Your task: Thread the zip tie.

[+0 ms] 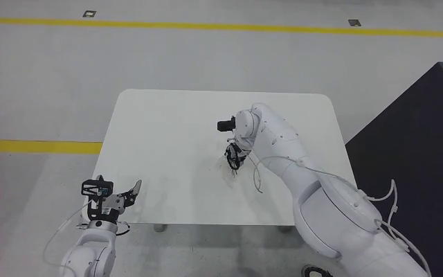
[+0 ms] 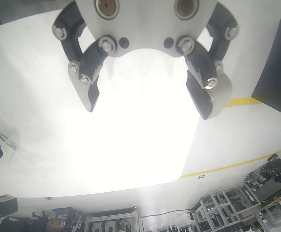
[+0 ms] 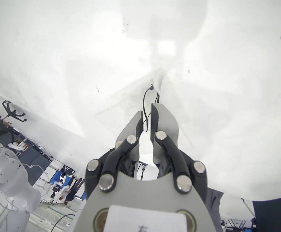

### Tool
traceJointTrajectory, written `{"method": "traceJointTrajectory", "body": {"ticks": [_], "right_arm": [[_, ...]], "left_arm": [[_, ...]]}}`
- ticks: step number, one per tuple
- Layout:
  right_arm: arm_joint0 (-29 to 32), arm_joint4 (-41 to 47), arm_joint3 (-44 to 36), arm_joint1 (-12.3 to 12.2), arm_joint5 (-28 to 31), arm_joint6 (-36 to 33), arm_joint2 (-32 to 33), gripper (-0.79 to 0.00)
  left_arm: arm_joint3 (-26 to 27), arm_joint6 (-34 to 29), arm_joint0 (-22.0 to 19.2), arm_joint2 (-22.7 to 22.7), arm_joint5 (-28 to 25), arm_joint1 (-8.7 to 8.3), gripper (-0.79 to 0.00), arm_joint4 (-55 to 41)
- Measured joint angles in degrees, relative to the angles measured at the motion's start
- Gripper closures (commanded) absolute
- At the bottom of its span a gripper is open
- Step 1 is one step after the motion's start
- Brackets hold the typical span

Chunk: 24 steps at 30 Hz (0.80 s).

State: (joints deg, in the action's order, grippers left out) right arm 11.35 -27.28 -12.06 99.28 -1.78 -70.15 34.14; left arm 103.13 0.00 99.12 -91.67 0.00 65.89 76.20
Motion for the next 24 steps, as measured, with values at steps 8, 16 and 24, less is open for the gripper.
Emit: {"method": "traceJointTrajectory", "body": {"ticks": [8, 16, 24], "right_arm": [[0.0, -1.1, 0.4, 1.1, -1.8, 1.4, -0.3, -0.188], [0.6, -1.9, 1.1, 2.1, -1.4, 1.7, -0.6, -0.151], [1.1, -2.6, 2.0, 3.0, -1.9, 2.1, -0.7, -0.111]], "left_arm": [[0.0, 0.0, 0.0, 0.0, 0.0, 0.0, -0.785, 0.0], [0.0, 0.0, 0.0, 0.0, 0.0, 0.0, -0.785, 0.0], [0.0, 0.0, 0.0, 0.0, 0.0, 0.0, -0.785, 0.0]]}}
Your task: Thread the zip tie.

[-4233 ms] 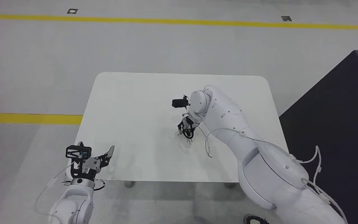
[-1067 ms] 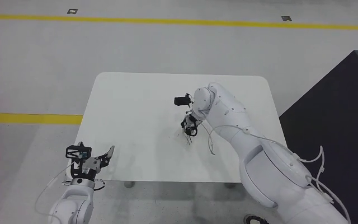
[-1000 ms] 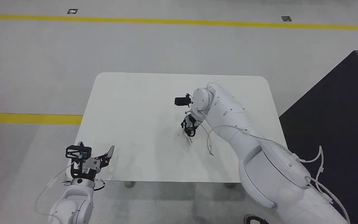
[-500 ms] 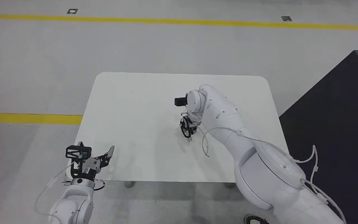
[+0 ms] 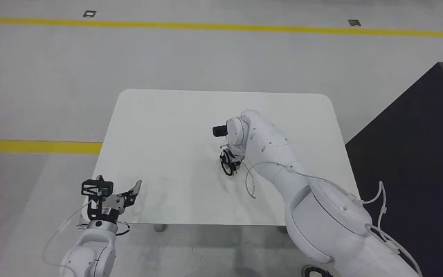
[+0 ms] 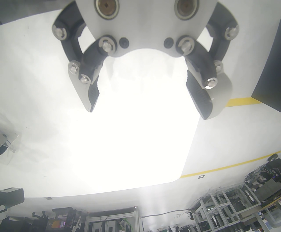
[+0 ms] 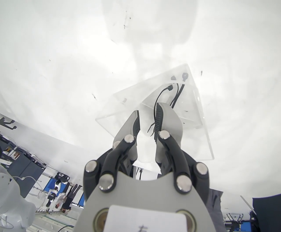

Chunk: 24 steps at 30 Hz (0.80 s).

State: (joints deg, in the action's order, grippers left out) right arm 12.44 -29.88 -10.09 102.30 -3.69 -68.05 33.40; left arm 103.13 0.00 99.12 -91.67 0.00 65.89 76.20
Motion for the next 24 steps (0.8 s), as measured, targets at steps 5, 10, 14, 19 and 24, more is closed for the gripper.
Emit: {"method": "traceJointTrajectory", "body": {"ticks": [5, 10, 14, 19, 24], "right_arm": [[0.0, 0.0, 0.0, 0.0, 0.0, 0.0, 0.0, 0.0], [0.0, 0.0, 0.0, 0.0, 0.0, 0.0, 0.0, 0.0], [0.0, 0.0, 0.0, 0.0, 0.0, 0.0, 0.0, 0.0], [0.0, 0.0, 0.0, 0.0, 0.0, 0.0, 0.0, 0.0], [0.0, 0.2, 0.5, -0.1, 0.1, 0.1, 0.2, 0.0]], "left_arm": [[0.0, 0.0, 0.0, 0.0, 0.0, 0.0, -0.785, 0.0], [0.0, 0.0, 0.0, 0.0, 0.0, 0.0, -0.785, 0.0], [0.0, 0.0, 0.0, 0.0, 0.0, 0.0, -0.785, 0.0], [0.0, 0.0, 0.0, 0.0, 0.0, 0.0, -0.785, 0.0], [0.0, 0.0, 0.0, 0.0, 0.0, 0.0, -0.785, 0.0]]}}
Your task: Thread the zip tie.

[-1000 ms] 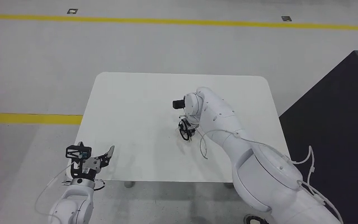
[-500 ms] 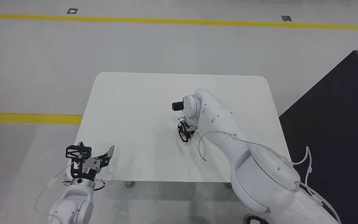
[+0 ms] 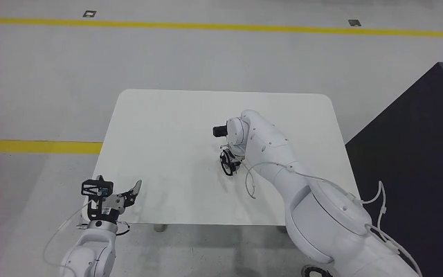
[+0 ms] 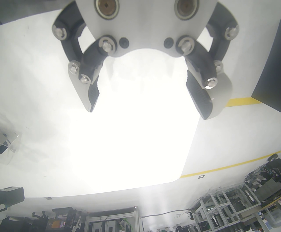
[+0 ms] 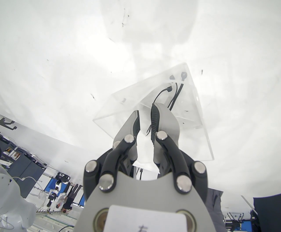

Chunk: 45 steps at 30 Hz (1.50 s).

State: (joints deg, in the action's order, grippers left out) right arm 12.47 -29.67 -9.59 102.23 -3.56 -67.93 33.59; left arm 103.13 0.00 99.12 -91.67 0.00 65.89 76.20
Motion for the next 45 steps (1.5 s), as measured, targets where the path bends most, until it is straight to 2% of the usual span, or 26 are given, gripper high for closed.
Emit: {"method": "traceJointTrajectory", "body": {"ticks": [12, 15, 31, 45], "right_arm": [[-0.3, 0.1, 0.8, -0.3, 1.1, 0.4, 0.9, 0.0], [-0.5, 0.7, 1.0, -0.5, 2.8, 0.3, 1.4, 0.0], [-2.3, 6.5, 2.5, -4.1, 19.2, -3.4, 5.7, 0.0], [-2.3, 10.7, 1.0, -8.8, 36.0, -4.4, 9.0, 0.0]], "left_arm": [[0.0, 0.0, 0.0, 0.0, 0.0, 0.0, -0.785, 0.0], [0.0, 0.0, 0.0, 0.0, 0.0, 0.0, -0.785, 0.0], [0.0, 0.0, 0.0, 0.0, 0.0, 0.0, -0.785, 0.0], [0.0, 0.0, 0.0, 0.0, 0.0, 0.0, -0.785, 0.0]]}}
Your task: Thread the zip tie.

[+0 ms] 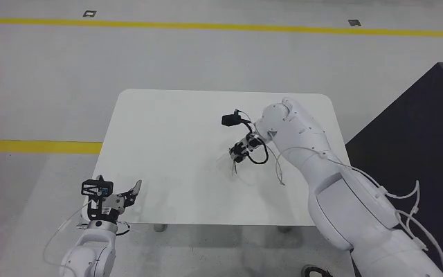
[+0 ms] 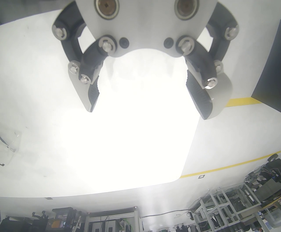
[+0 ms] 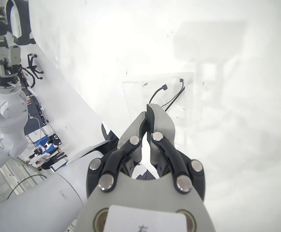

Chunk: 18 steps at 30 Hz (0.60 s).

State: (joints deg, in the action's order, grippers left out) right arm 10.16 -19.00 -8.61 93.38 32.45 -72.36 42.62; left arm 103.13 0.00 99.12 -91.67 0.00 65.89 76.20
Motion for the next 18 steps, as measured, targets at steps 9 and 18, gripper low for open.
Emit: {"method": "traceJointTrajectory", "body": {"ticks": [9, 18], "right_arm": [[5.1, 5.0, -11.3, -4.5, 7.6, 8.0, -2.8, 0.0], [5.0, 4.9, -10.6, -4.4, 7.3, 7.8, -2.7, 0.0]], "left_arm": [[0.0, 0.0, 0.0, 0.0, 0.0, 0.0, -0.785, 0.0], [0.0, 0.0, 0.0, 0.0, 0.0, 0.0, -0.785, 0.0]]}}
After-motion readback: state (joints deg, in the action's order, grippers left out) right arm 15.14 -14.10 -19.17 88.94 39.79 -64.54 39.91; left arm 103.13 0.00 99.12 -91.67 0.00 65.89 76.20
